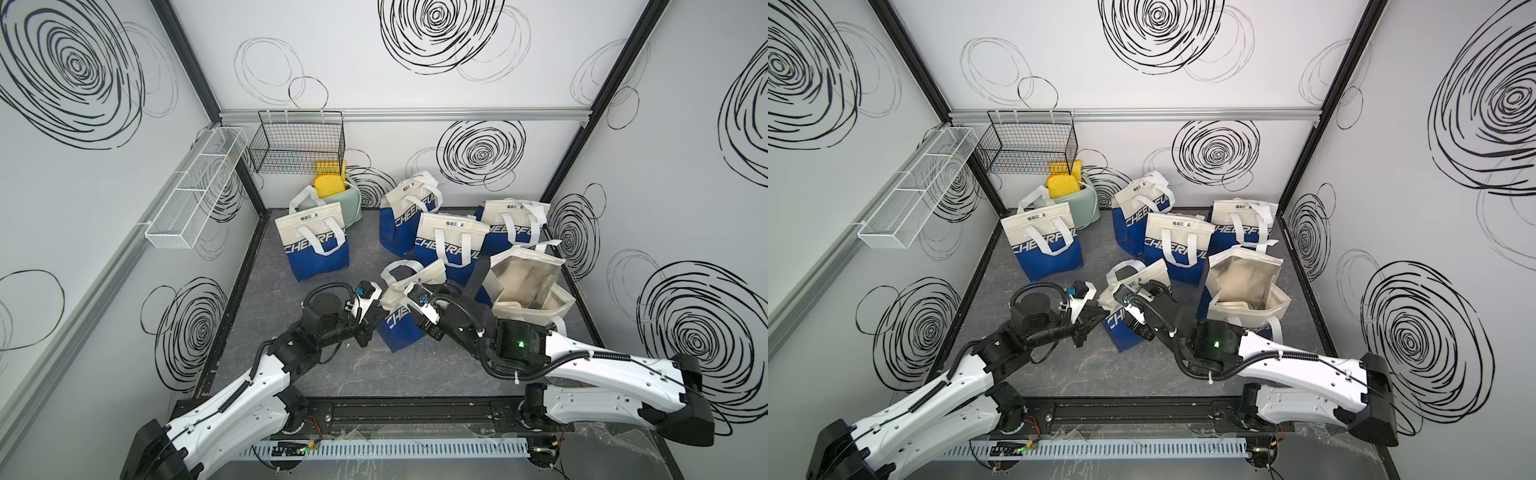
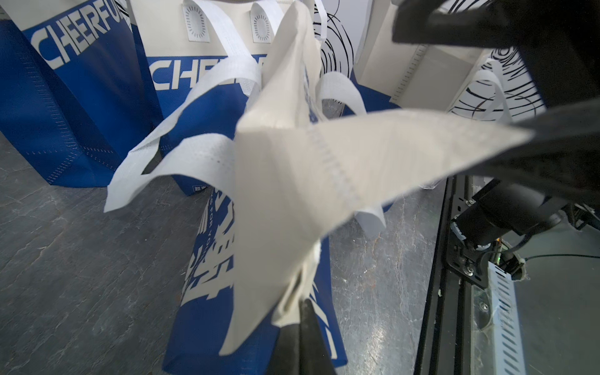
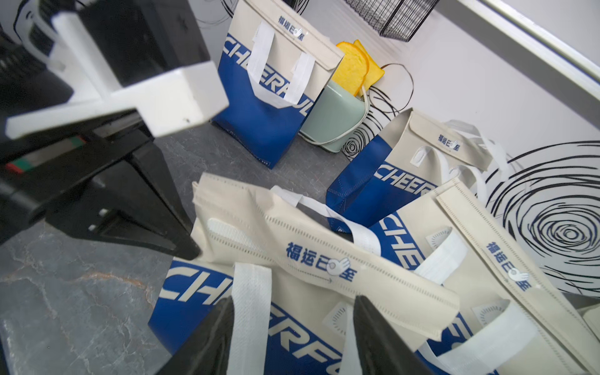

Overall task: Open the takeout bag
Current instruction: Open the takeout bag at the center of the board.

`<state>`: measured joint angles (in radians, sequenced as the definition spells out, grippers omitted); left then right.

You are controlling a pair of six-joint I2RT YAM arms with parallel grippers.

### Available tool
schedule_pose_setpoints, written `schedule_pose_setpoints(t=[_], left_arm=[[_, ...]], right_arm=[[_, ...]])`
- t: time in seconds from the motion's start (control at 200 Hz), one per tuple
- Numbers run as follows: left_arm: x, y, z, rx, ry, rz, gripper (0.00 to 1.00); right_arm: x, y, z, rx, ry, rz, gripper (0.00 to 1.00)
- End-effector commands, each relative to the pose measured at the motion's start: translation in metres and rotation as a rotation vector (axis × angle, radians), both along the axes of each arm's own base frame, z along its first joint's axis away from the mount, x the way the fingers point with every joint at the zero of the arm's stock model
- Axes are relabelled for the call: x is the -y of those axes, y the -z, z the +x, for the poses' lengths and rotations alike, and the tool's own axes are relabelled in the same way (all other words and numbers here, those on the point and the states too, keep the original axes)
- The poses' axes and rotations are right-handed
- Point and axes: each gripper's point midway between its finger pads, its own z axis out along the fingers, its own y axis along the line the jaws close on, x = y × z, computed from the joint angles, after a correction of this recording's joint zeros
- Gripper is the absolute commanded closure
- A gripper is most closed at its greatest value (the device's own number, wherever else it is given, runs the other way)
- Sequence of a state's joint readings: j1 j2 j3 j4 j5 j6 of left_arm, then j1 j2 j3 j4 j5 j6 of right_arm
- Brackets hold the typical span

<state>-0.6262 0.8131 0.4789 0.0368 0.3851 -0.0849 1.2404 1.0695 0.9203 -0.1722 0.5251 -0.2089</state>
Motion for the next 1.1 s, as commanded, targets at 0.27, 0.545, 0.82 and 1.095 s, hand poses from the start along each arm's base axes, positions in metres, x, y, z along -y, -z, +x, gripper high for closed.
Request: schedule_pose_setpoints(t=[0.27,0.545,0.82,1.095], left_arm=[[0.000,-0.002,-0.006,-0.016,0.029,0.016,1.00],[0.000,-0.005,-0.007,-0.011,0.030,0.019,1.00],[0.000,-0.003,-0.009,-0.013,0.040,0.029,1.00],[0.001,-0.005,-0.008,-0.013,0.041,0.023,1.00]], right_arm=[[-0.013,-0.007,0.013,0.066,-0.009,0.031,0.47],[-0.011,0.001,0.003,0.023,-0.044,0.053,0.49],[-0.011,0.004,0.006,0.033,-0.020,0.033,0.50],[-0.015,0.012,0.008,0.030,-0.022,-0.001,0.55]])
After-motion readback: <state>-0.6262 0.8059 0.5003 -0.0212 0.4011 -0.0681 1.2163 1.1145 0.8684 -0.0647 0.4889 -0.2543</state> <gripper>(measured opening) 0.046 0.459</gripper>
